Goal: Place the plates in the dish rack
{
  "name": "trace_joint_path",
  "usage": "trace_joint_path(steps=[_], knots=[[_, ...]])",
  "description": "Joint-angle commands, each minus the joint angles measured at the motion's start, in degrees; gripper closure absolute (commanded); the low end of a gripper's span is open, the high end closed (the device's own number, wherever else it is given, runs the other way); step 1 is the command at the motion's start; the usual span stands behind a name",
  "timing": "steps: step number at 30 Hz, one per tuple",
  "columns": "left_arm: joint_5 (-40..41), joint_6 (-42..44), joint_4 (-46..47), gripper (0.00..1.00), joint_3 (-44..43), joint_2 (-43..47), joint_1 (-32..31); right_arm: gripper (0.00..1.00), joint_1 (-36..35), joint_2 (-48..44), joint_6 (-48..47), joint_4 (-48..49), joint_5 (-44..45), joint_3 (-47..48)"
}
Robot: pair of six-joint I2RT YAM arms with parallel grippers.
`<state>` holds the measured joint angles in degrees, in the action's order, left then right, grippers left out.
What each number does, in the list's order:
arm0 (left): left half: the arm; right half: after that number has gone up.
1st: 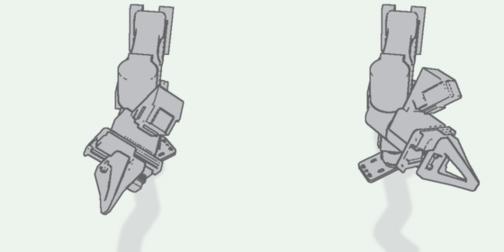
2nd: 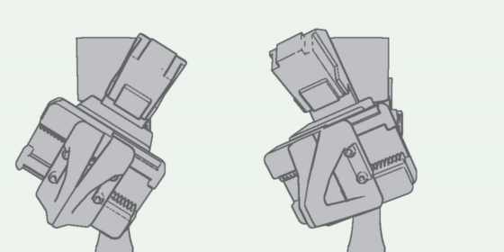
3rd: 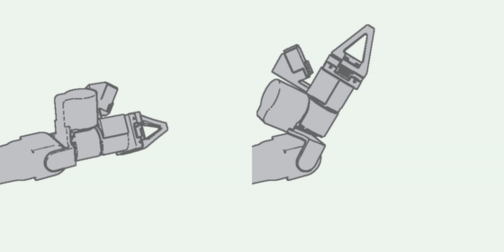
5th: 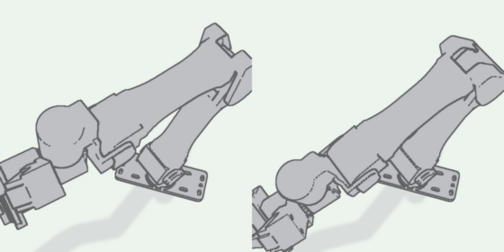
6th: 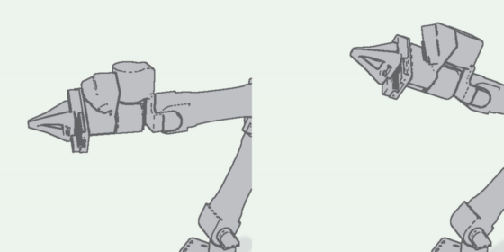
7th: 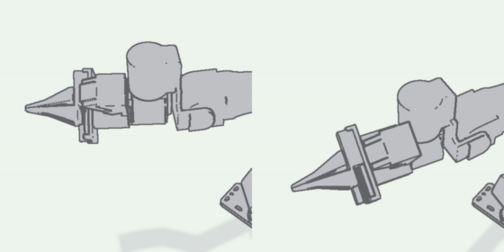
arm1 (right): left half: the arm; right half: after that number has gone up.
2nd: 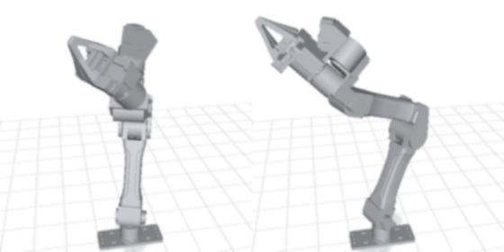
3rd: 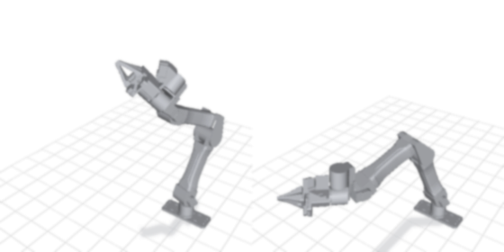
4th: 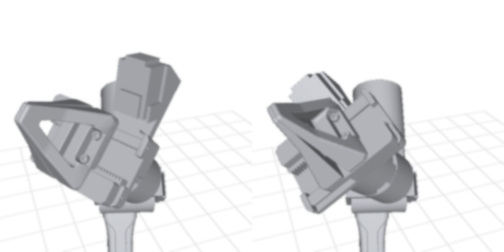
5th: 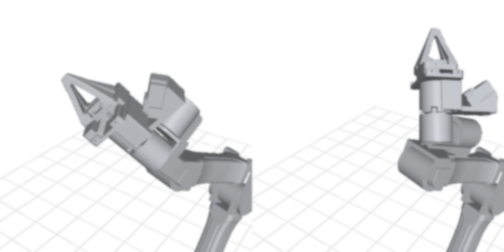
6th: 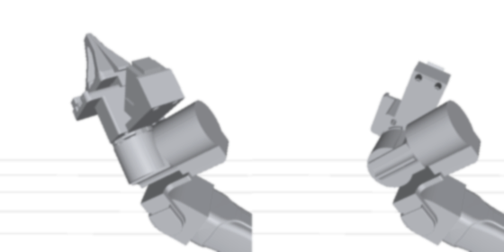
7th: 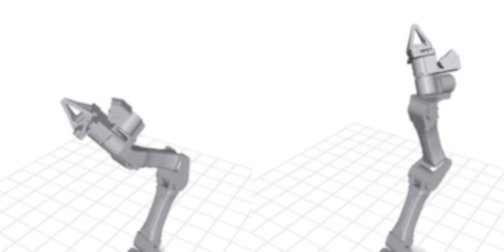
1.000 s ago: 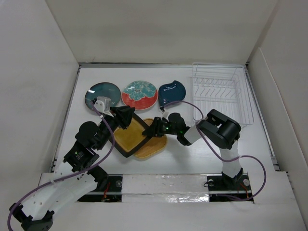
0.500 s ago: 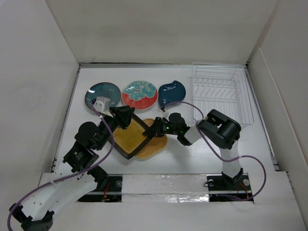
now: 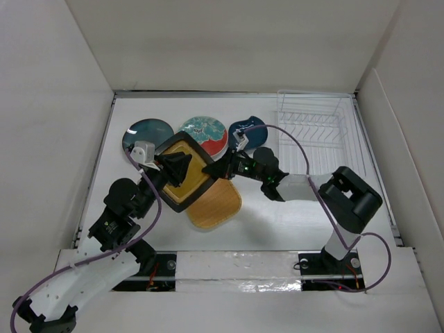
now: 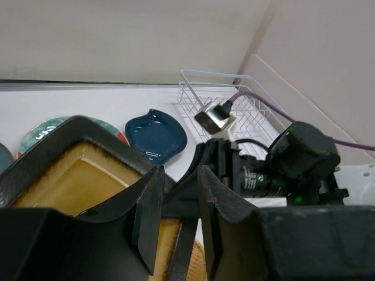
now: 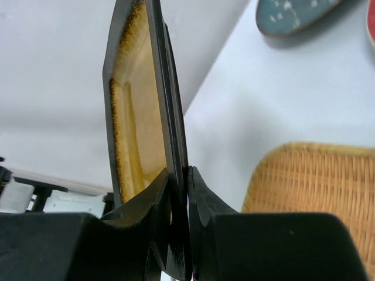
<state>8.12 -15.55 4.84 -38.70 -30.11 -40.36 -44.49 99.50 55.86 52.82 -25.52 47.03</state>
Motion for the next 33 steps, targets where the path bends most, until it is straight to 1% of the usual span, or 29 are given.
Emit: trace_joint_path(steps=[1,4,5,6,8,9,10,12,13,14,15,16,18,19,20,21,22,23,28,31,33], knots=[[1.3,0.9,1.9,0.74,-1.8,1.1,0.4,1.0,2.6,-6.0,-1.4,4.6,2.5,3.2],[2.2,1.1,2.0,0.74,-2.1,2.0,0.4,1.0,7.2,-10.6,-5.1,-1.7,5.2,3.2],[2.1,1.1,1.9,0.74,-2.2,2.4,0.4,1.0,9.6,-12.0,-7.8,-5.6,7.3,3.5],[2.0,1.1,2.0,0.74,-2.0,2.7,0.4,1.0,10.8,-14.7,-9.1,-7.6,8.5,3.7],[2.2,1.2,2.3,0.74,-1.8,3.5,0.4,1.0,13.5,-17.5,-12.0,-12.4,10.7,4.0],[2.3,1.1,2.5,0.74,-1.7,3.4,0.4,1.0,16.5,-20.4,-12.8,-13.9,11.2,4.2],[2.1,1.2,2.3,0.74,-1.7,3.3,0.4,1.0,17.9,-22.0,-13.6,-15.1,11.8,4.3],[0.8,1.0,1.8,0.73,-1.6,3.0,0.4,1.0,22.3,-25.3,-16.1,-19.6,14.9,4.2],[0.6,0.7,1.8,0.74,-1.6,3.0,0.4,1.0,23.8,-28.9,-17.1,-21.2,15.8,4.2],[0.2,0.5,2.0,0.74,-1.4,3.0,0.4,1.0,25.1,-30.8,-19.5,-25.6,19.0,4.4],[-0.2,0.4,2.4,0.73,-1.0,3.1,0.4,1.0,26.6,-32.8,-20.6,-27.9,20.7,4.5],[-0.5,0.3,2.5,0.73,-1.0,3.0,0.4,1.0,30.1,-36.4,-21.6,-29.5,21.7,4.6],[-2.3,-0.3,2.2,0.73,-1.2,2.2,0.4,1.0,33.5,-39.4,-24.6,-35.7,27.0,4.9],[-2.8,-0.4,2.1,0.73,-1.3,1.8,0.4,1.0,37.0,-40.5,-25.9,-37.6,28.8,5.5],[-3.5,-0.6,2.2,0.73,-1.3,1.6,0.4,1.0,38.7,-42.3,-28.5,-41.5,32.1,6.1],[-4.5,-0.8,2.6,0.73,-1.0,1.7,0.4,1.0,40.2,-42.9,-29.7,-43.7,34.4,6.5],[-4.5,-0.9,2.8,0.73,-1.0,1.7,0.4,1.0,41.7,-43.5,-31.1,-43.7,34.4,7.0],[-4.7,-1.1,3.0,0.73,-0.9,1.6,0.4,1.0,44.6,-44.2,-33.2,-48.0,39.7,7.9],[-7.0,-1.7,3.2,0.73,-0.9,0.8,0.4,1.0,52.0,-45.4,-36.9,-51.2,40.7,10.1],[-7.2,-1.9,3.1,0.73,-1.0,0.2,-0.2,1.0,53.2,-44.3,-37.9,-52.2,39.7,12.6],[-7.3,-1.8,2.9,0.73,-1.2,0.0,-0.9,1.0,53.2,-43.6,-39.8,-54.8,39.8,14.4]])
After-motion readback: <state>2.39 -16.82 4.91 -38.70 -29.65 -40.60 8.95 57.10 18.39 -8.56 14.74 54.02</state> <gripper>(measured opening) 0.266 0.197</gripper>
